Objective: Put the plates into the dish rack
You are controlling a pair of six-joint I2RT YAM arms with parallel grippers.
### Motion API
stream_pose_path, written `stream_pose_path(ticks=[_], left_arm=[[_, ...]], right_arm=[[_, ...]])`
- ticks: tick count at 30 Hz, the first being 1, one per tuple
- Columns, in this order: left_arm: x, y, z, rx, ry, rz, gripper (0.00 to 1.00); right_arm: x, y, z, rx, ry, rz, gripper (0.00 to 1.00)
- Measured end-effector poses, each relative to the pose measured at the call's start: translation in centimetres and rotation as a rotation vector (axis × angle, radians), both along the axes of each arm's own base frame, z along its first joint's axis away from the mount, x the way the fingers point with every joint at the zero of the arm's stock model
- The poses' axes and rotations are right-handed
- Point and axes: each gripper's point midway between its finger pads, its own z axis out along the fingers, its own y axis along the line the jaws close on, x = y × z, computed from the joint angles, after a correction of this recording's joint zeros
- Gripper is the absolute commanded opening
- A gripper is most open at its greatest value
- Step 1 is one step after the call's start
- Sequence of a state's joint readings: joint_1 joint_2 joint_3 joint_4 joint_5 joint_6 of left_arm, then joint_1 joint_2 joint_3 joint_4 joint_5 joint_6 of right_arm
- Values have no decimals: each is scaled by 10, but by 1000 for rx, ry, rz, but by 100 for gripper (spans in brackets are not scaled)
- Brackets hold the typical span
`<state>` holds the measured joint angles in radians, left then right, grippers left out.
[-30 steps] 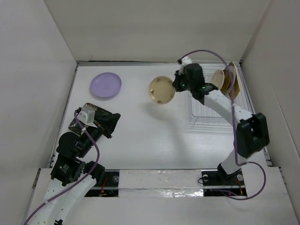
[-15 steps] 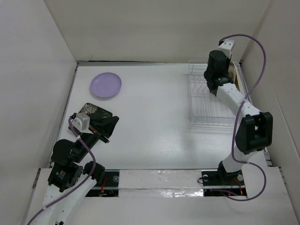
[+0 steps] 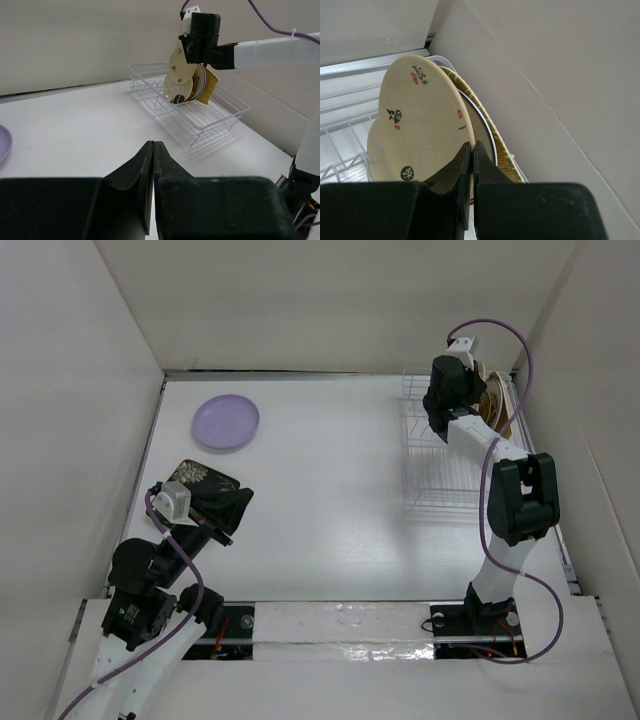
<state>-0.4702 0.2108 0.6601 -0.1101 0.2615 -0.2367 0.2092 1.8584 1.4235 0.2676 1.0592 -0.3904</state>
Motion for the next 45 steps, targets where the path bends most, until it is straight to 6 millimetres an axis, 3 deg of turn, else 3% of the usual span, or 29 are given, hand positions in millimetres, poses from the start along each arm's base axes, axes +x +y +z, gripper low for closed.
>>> stream_pose_path(ticks=[5,13,16,17,18,22,26,28,29,32,35,37,38,40,41,42,44,45], left_arm=[[0,0,0,0,0,0,0],[1,0,-1,2,3,1,0],[2,-1,-2,4,8,2,0],[3,-1,-2,5,10,3,0],[3,-1,-2,6,13,3,0],[7,-2,-6,13,28,8,0],[11,-3,-9,19,44,16,0],[15,-3,-12,25,57,23,0],[17,-3,-13,28,65,27,0],[25,-4,-20,40,95,47,0],[33,-2,-26,49,123,79,0],[39,0,-30,56,141,101,0],[41,0,-32,60,150,110,0],[47,1,-37,68,169,126,0],[49,1,-40,74,180,133,0],[52,1,-43,81,193,139,0],[56,0,-49,93,216,149,0],[58,0,-52,100,227,154,0]], right_arm=[[4,4,-4,23,-11,24,0],[11,15,-40,69,46,73,4],[9,20,-49,85,57,81,30],[9,22,-51,95,55,83,44],[9,24,-52,108,47,83,50],[5,36,-46,178,22,125,58],[-2,64,-10,279,-76,219,57],[-3,93,15,355,-153,315,50],[-3,109,25,390,-182,364,34],[1,180,52,529,-256,555,0],[12,260,59,659,-278,726,0],[21,316,47,736,-248,825,0],[25,335,42,760,-238,857,5],[35,398,13,839,-180,944,17],[38,422,-4,866,-139,968,40],[42,446,-18,900,-116,992,54],[45,486,-51,956,-59,1029,75],[46,504,-66,988,-36,1041,80]])
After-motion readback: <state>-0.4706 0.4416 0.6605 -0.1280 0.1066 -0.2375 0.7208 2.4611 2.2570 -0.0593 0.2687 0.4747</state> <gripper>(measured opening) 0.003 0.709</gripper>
